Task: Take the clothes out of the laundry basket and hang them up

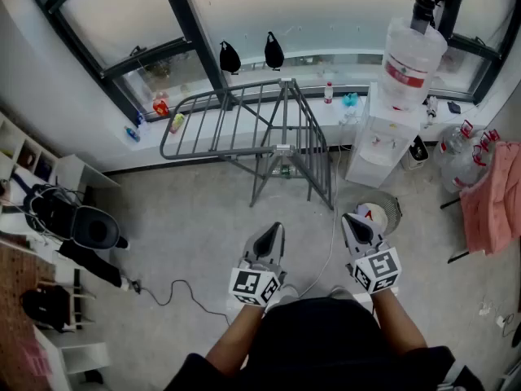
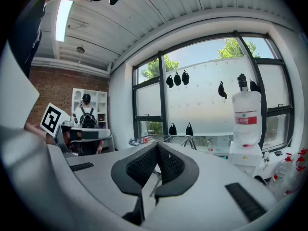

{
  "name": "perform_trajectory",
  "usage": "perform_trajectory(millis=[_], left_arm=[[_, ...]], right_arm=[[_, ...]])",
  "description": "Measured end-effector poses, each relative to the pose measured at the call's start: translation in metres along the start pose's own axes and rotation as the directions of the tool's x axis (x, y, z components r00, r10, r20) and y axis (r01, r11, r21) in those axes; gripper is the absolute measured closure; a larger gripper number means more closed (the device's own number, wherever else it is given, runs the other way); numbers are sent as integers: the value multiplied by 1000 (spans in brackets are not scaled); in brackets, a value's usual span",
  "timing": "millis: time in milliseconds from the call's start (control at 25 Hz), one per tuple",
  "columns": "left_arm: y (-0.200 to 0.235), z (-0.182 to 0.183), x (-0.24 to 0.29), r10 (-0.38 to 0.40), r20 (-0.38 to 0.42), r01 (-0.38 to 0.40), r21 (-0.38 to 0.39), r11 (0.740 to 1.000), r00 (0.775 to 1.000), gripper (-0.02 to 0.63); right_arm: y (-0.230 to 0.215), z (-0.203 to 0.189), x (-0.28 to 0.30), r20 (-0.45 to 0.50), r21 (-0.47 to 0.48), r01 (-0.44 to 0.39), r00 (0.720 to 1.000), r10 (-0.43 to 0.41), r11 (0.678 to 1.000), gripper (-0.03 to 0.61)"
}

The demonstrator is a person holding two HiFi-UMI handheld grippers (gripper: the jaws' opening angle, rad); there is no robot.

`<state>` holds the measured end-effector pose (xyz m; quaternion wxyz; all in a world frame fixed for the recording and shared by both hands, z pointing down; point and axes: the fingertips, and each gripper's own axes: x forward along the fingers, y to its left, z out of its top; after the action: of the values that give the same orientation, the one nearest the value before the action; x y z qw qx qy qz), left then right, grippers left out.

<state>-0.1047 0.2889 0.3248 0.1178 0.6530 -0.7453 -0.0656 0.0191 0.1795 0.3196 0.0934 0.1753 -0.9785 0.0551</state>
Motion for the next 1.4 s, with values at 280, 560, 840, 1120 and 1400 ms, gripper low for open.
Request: perform_trajectory(millis=[280,560,840,1120,1400], left_arm=[[6,-2,-6,1,15,-1,0,1000,1000,607],[6,-7,-19,2,16,-2,-2,1000,1000,607],[18,-18,-38,-27,-7,27,-30,999,1000,606],[39,-38,-50,-93,-60,86,-115,990,994,434],[48,-51,-57,-118,-58,108,-148,983,991,423]], right_arm=[[-16,-6,-5,6,87,73,997,-73,994,581],[-5,-21,-13,-20,65,67,998,-66,996,580],[6,-32,-24,-46,24,102,994,-101,994,577],[7,-56,-39,-118,45,201,974,-195,979,397],[11,-80,-55,-199,48,240,954,-226,970,396]])
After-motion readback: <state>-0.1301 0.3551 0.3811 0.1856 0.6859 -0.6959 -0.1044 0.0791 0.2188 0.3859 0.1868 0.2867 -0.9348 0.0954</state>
